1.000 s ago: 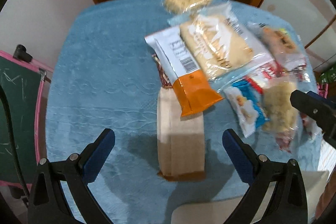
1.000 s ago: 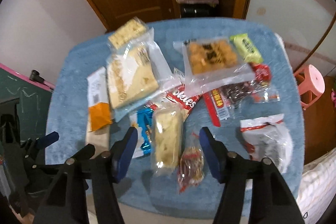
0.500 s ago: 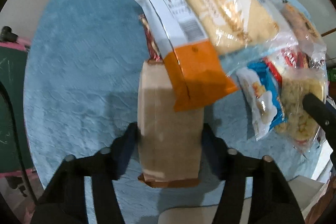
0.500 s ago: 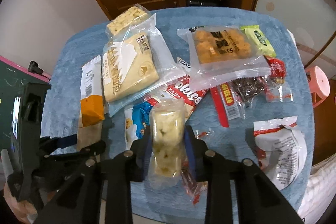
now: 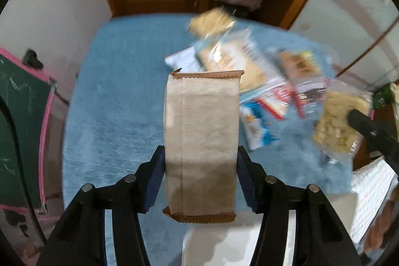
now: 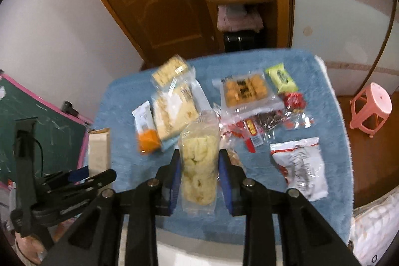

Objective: Organize snacks
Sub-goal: 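Carry both snacks over the white tray and open both tools to drop them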

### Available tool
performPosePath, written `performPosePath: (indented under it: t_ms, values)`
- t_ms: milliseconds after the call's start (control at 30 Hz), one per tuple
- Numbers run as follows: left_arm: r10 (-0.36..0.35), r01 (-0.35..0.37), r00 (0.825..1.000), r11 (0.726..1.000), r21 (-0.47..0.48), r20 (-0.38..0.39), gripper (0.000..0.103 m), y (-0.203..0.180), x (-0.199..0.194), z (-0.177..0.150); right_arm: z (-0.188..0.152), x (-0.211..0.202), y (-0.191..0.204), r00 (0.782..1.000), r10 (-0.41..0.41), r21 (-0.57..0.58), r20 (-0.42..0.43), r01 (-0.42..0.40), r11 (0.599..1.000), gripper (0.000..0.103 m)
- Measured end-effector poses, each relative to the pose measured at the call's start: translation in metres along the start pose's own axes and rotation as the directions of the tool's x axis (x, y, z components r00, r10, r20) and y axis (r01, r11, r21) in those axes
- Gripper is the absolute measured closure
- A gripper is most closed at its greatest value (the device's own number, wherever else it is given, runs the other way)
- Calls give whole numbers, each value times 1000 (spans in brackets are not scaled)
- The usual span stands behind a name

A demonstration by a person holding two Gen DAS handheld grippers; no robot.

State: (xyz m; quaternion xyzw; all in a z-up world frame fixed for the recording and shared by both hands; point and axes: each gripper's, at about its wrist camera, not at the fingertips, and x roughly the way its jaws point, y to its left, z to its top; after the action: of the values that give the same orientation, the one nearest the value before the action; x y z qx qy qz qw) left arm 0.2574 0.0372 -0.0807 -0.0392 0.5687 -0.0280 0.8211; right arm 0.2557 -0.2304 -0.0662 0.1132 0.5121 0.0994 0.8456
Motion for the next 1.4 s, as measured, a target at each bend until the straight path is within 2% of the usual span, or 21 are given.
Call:
performPosePath:
  t_ms: [200,333,533,733,967,1067,1200,1300,1400]
  values:
    - [-92,87,985,995,38,146,49,-10,-92,-22,-8,-50,17,996,65,-27,68,-64,998,74]
    - [-115,102,975,992,76,191,49,-16,-122,-42,-13,-59,20,991,126,-18,53,-125,992,74]
    - [-133,115,979,987,115,157,49,-28,-125,-61,-22,-47,6,994,112,39,4,-112,993,74]
    - [-135,115,980,984,135,145,49,-35,-124,-72,-30,-42,-17,993,116,123,-3,-115,986,74]
    - [-135,103,975,979,174,179,48,-41,-133,-90,-48,-75,-6,988,152,96,29,-154,983,74]
    - [-151,112,966,976,188,210,48,-41,-140,-102,-69,-107,9,981,175,51,87,-180,982,74]
    - [-167,113,952,970,213,255,48,-43,-152,-123,-100,-135,24,971,205,19,125,-209,978,74]
    - [-169,93,934,966,242,316,48,-42,-161,-141,-123,-150,37,968,202,-15,147,-202,979,74]
    - [-154,75,926,969,234,343,48,-42,-164,-155,-144,-164,45,965,200,-38,167,-197,980,74]
